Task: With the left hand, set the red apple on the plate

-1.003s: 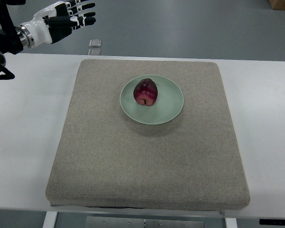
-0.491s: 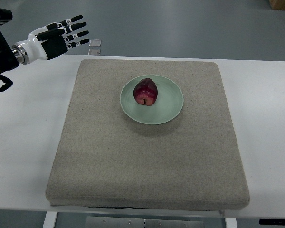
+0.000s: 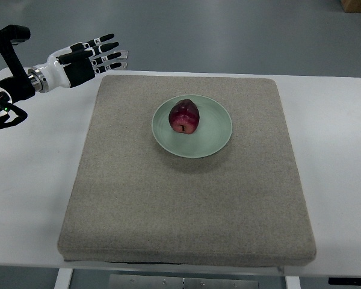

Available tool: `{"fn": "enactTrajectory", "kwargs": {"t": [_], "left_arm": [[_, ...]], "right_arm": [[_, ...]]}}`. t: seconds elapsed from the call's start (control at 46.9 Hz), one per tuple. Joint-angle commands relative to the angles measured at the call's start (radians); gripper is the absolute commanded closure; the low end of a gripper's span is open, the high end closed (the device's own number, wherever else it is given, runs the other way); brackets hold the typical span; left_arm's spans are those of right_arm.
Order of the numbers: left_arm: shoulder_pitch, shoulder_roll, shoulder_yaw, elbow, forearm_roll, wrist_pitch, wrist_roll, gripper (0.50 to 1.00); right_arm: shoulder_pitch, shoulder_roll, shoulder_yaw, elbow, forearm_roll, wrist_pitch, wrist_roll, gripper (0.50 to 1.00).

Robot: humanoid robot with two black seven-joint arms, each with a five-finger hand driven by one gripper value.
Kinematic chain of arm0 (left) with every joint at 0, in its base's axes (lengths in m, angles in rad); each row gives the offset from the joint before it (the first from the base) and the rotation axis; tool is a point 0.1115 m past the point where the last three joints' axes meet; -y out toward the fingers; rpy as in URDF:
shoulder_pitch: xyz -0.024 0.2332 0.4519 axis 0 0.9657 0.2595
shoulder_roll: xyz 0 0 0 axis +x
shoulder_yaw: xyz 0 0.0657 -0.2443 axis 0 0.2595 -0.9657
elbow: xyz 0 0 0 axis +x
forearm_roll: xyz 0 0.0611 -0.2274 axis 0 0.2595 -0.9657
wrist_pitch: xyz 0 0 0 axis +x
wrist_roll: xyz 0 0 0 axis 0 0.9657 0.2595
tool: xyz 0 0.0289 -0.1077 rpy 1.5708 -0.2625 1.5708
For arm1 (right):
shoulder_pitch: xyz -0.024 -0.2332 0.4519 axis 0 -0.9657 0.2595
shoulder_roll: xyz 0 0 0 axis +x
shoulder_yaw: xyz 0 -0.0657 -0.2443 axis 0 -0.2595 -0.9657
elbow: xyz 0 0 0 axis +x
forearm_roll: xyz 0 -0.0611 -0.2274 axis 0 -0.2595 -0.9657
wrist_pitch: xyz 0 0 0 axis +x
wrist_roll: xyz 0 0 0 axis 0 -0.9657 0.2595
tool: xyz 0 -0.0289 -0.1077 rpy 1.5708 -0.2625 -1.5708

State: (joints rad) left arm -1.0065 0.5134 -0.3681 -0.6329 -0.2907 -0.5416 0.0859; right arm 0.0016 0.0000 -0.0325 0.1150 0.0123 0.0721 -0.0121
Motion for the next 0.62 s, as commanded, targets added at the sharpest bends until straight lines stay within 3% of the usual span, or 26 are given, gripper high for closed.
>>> {"fn": "enactTrajectory", "kwargs": {"t": [0.0, 0.598], "left_arm": [[0.000, 0.002, -0.002, 0.001, 0.001, 0.000, 0.000, 0.501], [0.000, 0.004, 0.000, 0.007, 0.001, 0.002, 0.000, 0.501]], "right_arm": [[0.000, 0.000, 0.000, 0.000, 0.002, 0.000, 0.000, 0.568], [0.000, 0.000, 0.002, 0.046, 0.008, 0.011, 0.009, 0.568]]}}
